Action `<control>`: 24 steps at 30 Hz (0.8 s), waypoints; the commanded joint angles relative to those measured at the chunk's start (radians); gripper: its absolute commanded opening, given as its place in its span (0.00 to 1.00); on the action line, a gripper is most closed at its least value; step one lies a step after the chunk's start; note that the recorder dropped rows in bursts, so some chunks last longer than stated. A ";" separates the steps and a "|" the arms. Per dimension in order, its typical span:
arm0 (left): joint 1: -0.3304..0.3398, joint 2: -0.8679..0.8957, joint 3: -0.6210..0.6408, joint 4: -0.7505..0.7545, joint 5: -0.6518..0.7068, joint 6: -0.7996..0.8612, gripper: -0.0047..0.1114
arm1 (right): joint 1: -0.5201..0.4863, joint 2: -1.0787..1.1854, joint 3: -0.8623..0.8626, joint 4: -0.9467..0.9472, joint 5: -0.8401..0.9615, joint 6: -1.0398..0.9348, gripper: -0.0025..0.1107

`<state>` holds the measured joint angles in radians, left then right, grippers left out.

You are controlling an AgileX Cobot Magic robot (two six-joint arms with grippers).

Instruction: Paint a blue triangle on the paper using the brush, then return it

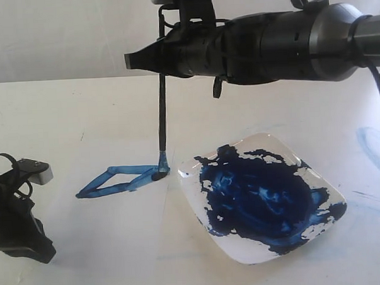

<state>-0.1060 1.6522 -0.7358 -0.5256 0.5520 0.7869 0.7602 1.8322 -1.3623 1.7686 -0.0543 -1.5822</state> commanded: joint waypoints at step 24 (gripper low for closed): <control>0.004 -0.013 0.005 -0.010 0.020 0.000 0.04 | 0.000 -0.193 0.002 -0.024 0.004 -0.008 0.02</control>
<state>-0.1060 1.6522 -0.7358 -0.5272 0.5520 0.7869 0.7602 1.6906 -1.3623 1.7531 -0.0658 -1.5920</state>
